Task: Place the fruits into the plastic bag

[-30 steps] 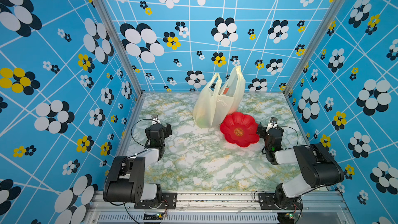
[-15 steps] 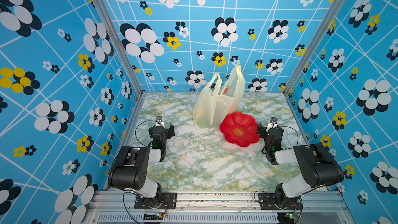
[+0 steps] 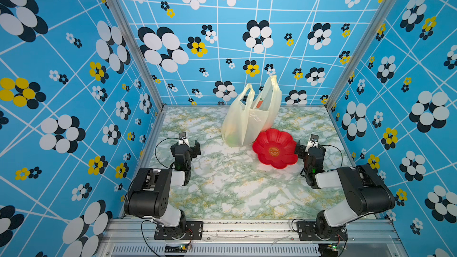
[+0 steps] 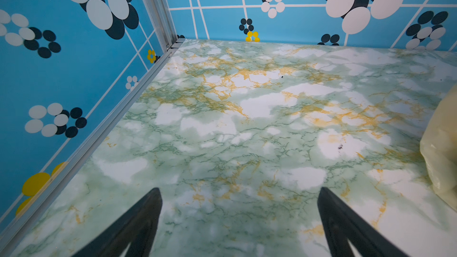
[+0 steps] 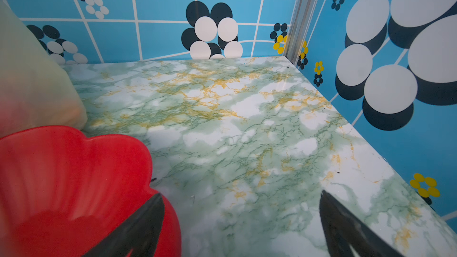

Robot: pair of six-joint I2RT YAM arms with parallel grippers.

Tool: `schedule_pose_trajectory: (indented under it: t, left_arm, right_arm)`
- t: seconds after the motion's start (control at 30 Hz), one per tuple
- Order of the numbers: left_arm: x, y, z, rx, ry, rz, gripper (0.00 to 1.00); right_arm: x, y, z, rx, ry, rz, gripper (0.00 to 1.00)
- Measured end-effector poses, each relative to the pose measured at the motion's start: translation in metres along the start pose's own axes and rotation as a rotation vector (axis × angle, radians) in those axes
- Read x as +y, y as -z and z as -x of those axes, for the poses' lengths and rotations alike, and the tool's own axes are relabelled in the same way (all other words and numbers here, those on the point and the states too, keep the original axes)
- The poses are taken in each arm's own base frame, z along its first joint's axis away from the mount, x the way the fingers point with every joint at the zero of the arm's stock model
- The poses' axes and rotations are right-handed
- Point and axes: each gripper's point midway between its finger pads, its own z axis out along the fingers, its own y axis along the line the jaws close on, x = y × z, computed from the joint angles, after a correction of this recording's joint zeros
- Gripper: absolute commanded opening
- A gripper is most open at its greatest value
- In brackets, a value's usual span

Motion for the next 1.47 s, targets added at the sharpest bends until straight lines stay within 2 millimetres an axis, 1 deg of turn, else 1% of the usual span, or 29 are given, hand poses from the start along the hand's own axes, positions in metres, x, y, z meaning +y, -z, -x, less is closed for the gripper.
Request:
schedule_pose_trajectory:
  t: [0.13, 0.23, 0.33, 0.47, 0.7, 1.47]
  left_arm:
    - [-0.001, 0.0, 0.0, -0.001, 0.0, -0.004, 0.99]
    - [-0.002, 0.0, 0.0, 0.0, 0.001, -0.015, 0.99]
    - [-0.003, 0.0, 0.0, 0.001, 0.001, -0.022, 0.99]
    - [-0.004, 0.0, 0.0, 0.001, 0.001, -0.028, 0.99]
    - [-0.004, 0.0, 0.0, 0.001, 0.001, -0.028, 0.99]
    - [-0.004, 0.0, 0.0, 0.001, 0.001, -0.028, 0.99]
  right_arm:
    - [0.001, 0.0, 0.0, 0.0, 0.0, 0.003, 0.99]
    - [0.01, -0.001, -0.001, 0.004, 0.011, 0.085, 0.99]
    - [0.01, -0.004, -0.005, 0.023, 0.019, 0.142, 0.99]
    - [0.016, -0.003, -0.008, 0.036, 0.021, 0.189, 0.99]
    - [0.016, -0.003, -0.012, 0.051, 0.024, 0.19, 0.99]
    - [0.017, -0.005, -0.011, 0.052, 0.024, 0.19, 0.99]
